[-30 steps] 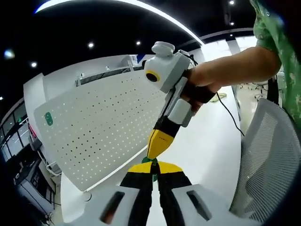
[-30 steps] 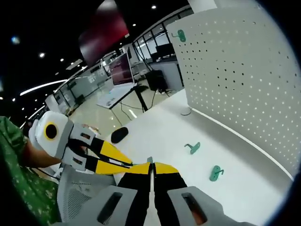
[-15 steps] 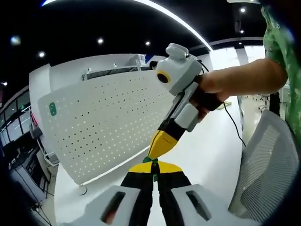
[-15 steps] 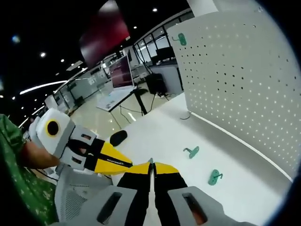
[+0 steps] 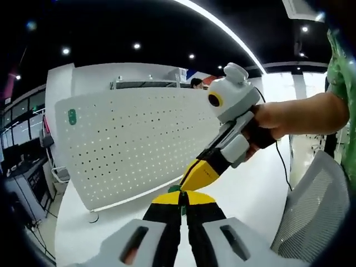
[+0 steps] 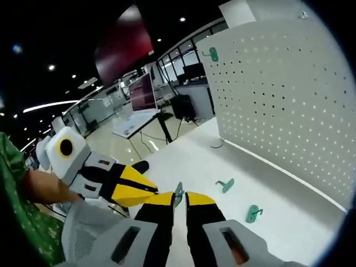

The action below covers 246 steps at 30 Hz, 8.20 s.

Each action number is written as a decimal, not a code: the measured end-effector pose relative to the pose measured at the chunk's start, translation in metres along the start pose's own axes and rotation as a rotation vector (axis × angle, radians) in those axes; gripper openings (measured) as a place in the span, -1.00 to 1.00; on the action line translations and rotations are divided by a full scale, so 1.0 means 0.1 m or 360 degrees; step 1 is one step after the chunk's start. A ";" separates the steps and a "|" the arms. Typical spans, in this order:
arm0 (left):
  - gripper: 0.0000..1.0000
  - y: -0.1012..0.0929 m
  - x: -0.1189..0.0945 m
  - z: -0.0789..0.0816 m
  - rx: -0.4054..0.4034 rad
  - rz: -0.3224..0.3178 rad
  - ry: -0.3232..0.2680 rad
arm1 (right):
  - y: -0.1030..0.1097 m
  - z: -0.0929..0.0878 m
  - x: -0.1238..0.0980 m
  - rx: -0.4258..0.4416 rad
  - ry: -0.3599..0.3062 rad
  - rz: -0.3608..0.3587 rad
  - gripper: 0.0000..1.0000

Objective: Insert the hook assembly into the mounting plate slot until the hook locks in place.

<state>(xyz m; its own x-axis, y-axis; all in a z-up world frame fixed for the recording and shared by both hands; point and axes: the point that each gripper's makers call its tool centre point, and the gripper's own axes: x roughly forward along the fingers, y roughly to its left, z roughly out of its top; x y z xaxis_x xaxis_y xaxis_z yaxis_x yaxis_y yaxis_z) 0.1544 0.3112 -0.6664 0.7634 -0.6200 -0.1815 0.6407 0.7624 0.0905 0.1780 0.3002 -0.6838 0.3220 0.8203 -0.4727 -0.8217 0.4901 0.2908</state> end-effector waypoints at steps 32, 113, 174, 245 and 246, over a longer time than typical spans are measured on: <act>-0.78 0.07 -0.03 0.07 0.0050 0.0164 -0.0021 | 0.12 0.20 -0.03 0.0047 -0.0113 -0.0001 -1.00; -0.95 0.19 0.01 0.21 -0.0016 0.0246 -0.0080 | 0.18 0.42 -0.24 -0.0132 -0.0284 -0.0020 -0.44; -0.95 1.45 0.21 1.37 -0.0024 0.0604 -0.0263 | 0.08 0.64 -1.74 -0.0276 -0.0695 -0.0445 0.38; -0.94 2.49 1.19 1.54 -0.0080 0.1051 -0.0343 | -0.27 1.08 -1.88 -0.0362 -0.0795 -0.0610 1.00; -0.94 2.49 1.19 1.54 -0.0076 0.1052 -0.0342 | -0.27 1.08 -1.88 -0.0361 -0.0794 -0.0607 1.00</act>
<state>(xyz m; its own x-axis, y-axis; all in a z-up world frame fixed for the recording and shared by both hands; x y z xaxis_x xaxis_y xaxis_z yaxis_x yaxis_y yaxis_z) 0.4175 0.3992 -0.5148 0.9946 -0.0418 0.0948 0.0351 0.9969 0.0710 0.1906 0.1647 -0.5136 0.7438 0.6664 -0.0508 -0.6681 0.7435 -0.0283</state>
